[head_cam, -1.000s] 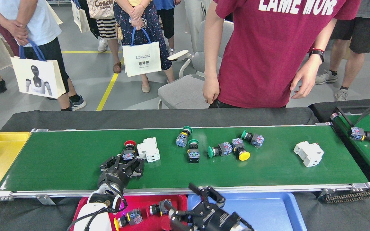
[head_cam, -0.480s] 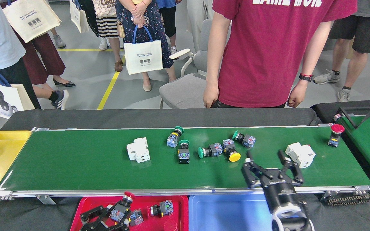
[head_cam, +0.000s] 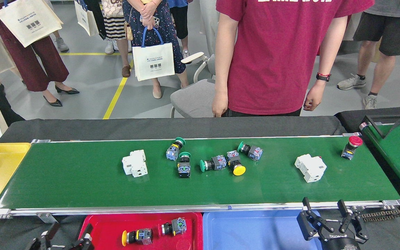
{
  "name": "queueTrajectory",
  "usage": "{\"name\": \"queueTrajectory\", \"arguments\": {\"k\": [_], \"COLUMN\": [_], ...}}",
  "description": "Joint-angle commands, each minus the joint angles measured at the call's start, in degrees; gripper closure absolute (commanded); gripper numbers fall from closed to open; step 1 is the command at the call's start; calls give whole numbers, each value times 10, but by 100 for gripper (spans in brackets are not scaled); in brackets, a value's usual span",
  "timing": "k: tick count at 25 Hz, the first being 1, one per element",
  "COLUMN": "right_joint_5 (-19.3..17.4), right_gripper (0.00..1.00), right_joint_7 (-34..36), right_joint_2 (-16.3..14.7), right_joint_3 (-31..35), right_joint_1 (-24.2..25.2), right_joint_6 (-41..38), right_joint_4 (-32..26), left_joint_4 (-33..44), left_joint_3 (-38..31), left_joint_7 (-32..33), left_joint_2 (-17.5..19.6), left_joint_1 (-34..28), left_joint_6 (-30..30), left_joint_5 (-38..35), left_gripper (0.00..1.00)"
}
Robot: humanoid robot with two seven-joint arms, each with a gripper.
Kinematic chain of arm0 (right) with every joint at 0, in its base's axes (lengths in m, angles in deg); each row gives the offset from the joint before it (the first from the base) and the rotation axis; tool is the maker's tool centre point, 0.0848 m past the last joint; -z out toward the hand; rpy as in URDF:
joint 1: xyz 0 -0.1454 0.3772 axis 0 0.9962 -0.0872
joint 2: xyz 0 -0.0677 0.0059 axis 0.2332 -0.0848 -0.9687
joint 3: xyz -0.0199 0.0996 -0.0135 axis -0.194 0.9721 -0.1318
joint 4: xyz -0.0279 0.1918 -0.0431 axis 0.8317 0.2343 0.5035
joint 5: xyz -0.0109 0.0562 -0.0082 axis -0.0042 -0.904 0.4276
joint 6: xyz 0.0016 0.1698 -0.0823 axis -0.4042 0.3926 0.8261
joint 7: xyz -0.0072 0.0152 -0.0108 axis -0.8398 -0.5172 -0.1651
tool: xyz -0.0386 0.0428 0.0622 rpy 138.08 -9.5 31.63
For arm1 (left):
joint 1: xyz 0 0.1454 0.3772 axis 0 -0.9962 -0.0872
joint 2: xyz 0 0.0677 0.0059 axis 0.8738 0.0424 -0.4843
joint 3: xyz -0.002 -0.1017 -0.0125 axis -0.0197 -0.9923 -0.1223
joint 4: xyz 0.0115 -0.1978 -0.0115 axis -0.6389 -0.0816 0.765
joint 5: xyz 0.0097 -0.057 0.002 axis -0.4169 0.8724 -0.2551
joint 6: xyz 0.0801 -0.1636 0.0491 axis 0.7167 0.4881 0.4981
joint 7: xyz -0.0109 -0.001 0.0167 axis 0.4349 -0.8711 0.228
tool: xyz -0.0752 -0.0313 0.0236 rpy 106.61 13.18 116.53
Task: Pick switch part from conveyor to tray
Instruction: 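Reach both grippers to the white relay blocks and close on them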
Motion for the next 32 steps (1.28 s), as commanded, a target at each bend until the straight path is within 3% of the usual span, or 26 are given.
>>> {"name": "queueTrajectory", "arguments": {"k": [1,5,8,11,16,20,25,32], "right_joint_5": [-2,-2,-2,-1,0,13,39,38], "right_gripper": [1,1,1,1,1,1,1,1], "right_joint_7": [8,8,8,6,-1,-13,-13,-12], "right_joint_2": [-1,-1,1,7,15,37,52,74], "right_joint_3": [3,3,3,2,-13,-36,-94,-140], "right_joint_1": [-2,-1,0,-4,-48,-119,-203,-306], "right_joint_6": [-10,-10,-10,-9,-4,3,66,99], "right_joint_4": [-10,-10,-10,-9,19,86,185,330], "left_joint_4": [5,8,4,-72,-201,-230,-248,-374], "left_joint_3": [-2,5,69,119,122,122,122,124], "left_joint_7": [-6,-6,-6,3,25,25,25,25], "left_joint_2": [2,1,-2,-7,0,2,2,12], "left_joint_1": [3,14,70,170,286,305,309,389], "left_joint_6": [32,31,34,51,57,55,56,114], "left_joint_5": [-2,-13,-92,-143,-144,-144,-144,-147], "left_gripper": [0,0,0,0,0,0,0,0]}}
